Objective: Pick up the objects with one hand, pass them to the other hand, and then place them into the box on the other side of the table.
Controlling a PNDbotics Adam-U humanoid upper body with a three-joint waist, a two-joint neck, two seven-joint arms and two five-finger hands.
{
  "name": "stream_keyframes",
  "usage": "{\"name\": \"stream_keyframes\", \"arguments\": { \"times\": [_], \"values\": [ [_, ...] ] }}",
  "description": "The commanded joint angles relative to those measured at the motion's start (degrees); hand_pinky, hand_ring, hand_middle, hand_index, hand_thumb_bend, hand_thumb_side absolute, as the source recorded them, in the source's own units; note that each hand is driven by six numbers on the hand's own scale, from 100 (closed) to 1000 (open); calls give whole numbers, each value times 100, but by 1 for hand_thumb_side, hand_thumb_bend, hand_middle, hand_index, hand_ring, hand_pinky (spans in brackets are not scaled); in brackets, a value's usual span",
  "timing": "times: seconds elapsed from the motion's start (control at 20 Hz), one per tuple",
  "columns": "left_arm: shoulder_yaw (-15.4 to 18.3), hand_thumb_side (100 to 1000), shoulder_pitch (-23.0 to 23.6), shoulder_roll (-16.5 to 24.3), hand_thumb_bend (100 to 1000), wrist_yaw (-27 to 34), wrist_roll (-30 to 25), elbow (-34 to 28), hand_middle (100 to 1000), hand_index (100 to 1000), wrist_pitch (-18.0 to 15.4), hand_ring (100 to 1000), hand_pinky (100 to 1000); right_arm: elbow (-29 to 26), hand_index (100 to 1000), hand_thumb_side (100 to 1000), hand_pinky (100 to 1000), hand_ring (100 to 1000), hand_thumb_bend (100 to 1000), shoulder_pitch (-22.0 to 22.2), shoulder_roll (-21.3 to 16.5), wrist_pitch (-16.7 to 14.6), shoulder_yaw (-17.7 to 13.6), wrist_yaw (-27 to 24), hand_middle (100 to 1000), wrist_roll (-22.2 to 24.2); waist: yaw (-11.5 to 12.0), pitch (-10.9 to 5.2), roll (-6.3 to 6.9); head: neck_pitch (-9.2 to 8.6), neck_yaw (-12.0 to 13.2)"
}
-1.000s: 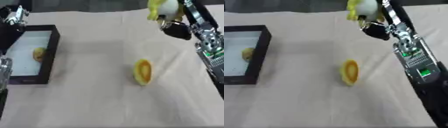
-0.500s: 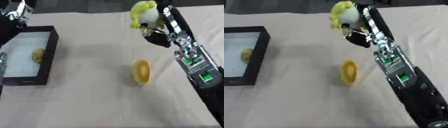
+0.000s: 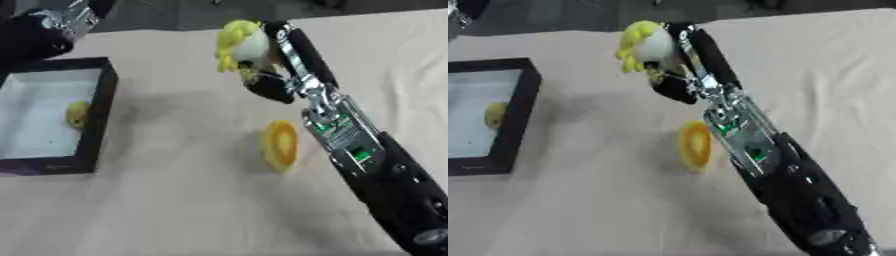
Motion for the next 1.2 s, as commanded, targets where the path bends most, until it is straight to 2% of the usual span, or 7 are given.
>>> {"name": "stream_keyframes", "arguments": {
  "times": [0.05, 0.25, 0.4, 0.75, 1.0, 1.2],
  "values": [
    [-295, 594, -322, 366, 478, -248, -606, -85, 818, 841, 281, 1000, 794, 132, 531, 100, 671, 647, 100, -151, 128, -32, 17, 150, 346, -186, 15, -247, 79, 19, -90],
    [-682, 590, -736, 424, 496, -430, -1339, -34, 825, 862, 672, 1000, 809, 405, 533, 100, 668, 648, 100, -158, 318, -49, 38, 342, 348, -506, 58, -286, 103, 33, -168],
    [-946, 570, -991, 356, 507, -537, -1677, 40, 827, 863, 1046, 1000, 816, 627, 534, 100, 666, 645, 100, -158, 439, -108, 77, 540, 351, -720, 98, -306, 112, 38, -212],
    [-1498, 531, -1381, 88, 555, -606, -1857, 473, 838, 869, 1839, 1000, 831, 980, 537, 100, 665, 643, 100, -187, 653, -192, 94, 964, 355, -1097, 167, -334, 147, 37, -311],
    [-1786, 518, -1584, -165, 596, -623, -1845, 927, 835, 868, 1987, 1000, 824, 1109, 537, 100, 676, 642, 100, -170, 827, -230, 65, 1273, 357, -1246, 233, -337, 162, 87, -372],
    [-1968, 498, -1768, -410, 615, -799, -1781, 1399, 838, 872, 1928, 1000, 831, 1248, 538, 100, 673, 639, 100, -148, 956, -299, 36, 1531, 358, -1396, 270, -325, 160, 35, -363]
  ]
}}
